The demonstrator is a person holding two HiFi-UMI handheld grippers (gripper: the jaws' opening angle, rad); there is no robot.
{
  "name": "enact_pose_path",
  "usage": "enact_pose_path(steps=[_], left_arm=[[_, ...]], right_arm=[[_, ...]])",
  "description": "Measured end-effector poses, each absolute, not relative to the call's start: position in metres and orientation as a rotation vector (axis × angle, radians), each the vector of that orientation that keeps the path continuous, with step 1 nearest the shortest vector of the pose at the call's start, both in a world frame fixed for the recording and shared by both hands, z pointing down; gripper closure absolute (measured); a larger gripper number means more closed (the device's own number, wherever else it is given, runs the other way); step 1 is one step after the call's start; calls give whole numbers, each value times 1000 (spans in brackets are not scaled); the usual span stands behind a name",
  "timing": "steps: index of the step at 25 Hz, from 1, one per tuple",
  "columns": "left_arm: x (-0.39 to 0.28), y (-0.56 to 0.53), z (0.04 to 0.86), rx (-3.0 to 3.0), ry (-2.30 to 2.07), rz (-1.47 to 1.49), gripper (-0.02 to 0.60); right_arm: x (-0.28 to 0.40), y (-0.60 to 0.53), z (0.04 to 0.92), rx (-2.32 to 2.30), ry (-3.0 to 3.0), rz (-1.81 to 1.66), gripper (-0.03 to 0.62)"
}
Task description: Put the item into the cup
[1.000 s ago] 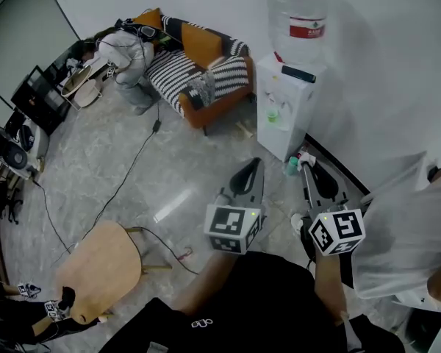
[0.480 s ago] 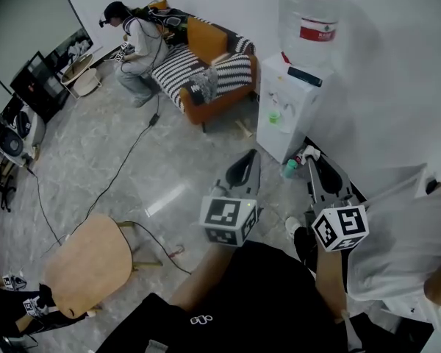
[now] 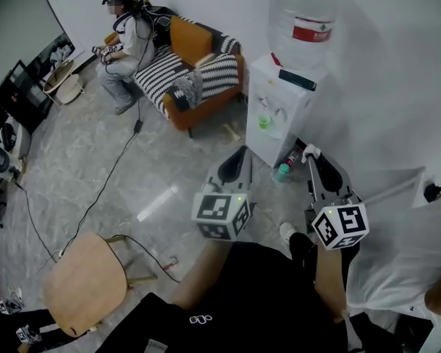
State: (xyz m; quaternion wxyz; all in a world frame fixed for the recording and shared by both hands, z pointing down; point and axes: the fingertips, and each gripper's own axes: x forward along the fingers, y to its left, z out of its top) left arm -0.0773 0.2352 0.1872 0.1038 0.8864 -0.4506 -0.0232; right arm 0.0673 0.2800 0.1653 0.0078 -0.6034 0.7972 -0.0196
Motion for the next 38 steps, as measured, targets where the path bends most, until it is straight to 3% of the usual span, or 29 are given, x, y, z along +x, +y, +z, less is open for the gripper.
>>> enact_pose_path(steps=[11,21,38], left_arm=[[-71,99,251,2565,-1246,143,568],[-62,-51,245,2615,-1140,265,568],[-12,-115,244,2635,-995,199,568]], right_arm=[[66,134,226,-1914,2471,-273,528],[66,-16,208,-1981,2425,-325,528],[104,-61,208,-2071,2363,-313,528]])
